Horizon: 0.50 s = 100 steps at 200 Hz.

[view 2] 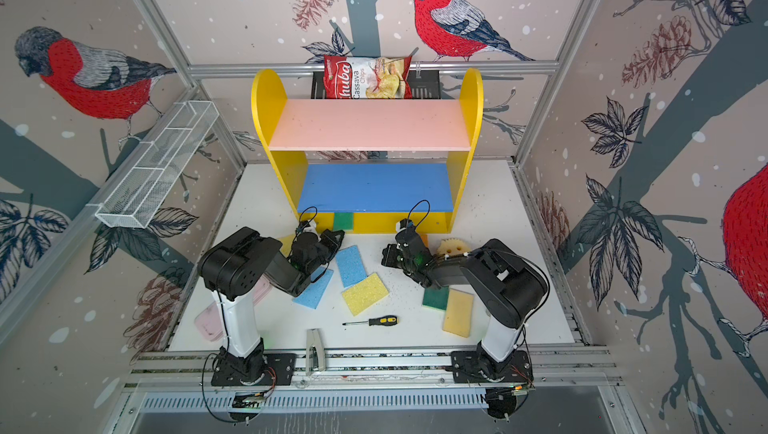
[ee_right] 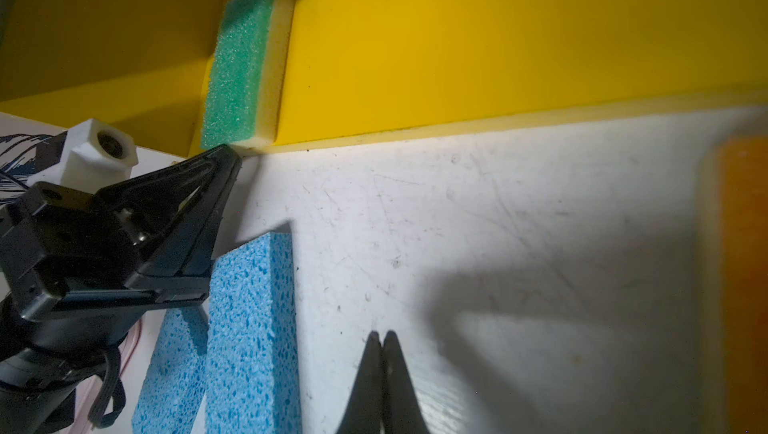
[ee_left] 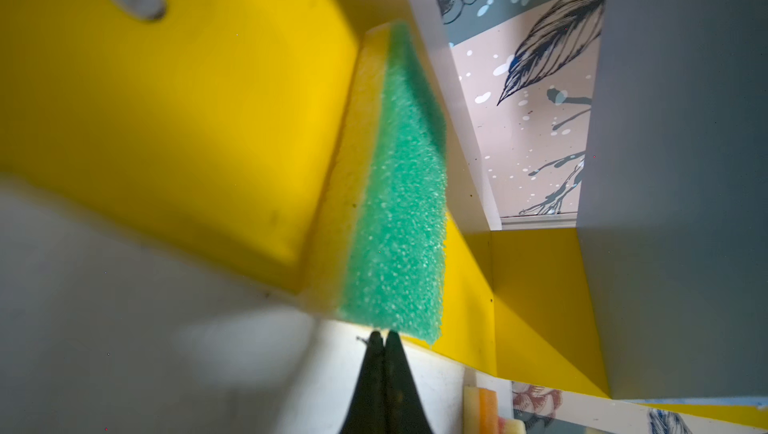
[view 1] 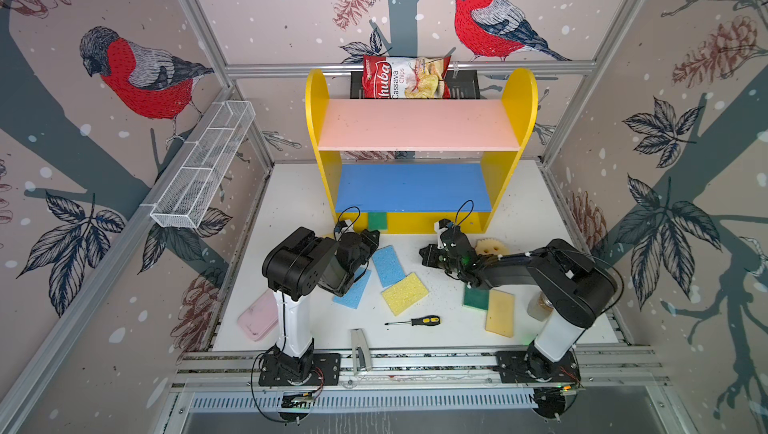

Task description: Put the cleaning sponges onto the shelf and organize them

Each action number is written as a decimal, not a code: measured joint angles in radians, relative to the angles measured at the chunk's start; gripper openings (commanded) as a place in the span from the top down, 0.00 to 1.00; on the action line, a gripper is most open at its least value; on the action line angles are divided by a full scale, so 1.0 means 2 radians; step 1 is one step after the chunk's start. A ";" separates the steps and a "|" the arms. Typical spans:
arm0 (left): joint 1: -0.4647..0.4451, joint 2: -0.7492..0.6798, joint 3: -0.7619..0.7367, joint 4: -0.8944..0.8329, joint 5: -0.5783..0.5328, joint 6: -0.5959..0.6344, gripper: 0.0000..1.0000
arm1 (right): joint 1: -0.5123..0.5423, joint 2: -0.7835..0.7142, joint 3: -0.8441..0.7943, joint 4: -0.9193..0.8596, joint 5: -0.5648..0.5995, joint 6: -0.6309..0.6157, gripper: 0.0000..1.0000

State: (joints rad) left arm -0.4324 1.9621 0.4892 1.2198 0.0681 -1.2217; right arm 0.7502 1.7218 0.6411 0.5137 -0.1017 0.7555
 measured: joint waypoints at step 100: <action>0.002 0.008 0.008 0.008 -0.008 -0.002 1.00 | 0.000 -0.006 -0.001 -0.012 0.002 -0.006 0.99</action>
State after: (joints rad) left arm -0.4290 1.9785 0.5053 1.2358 0.0521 -1.2251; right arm 0.7506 1.7088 0.6395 0.4900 -0.0971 0.7444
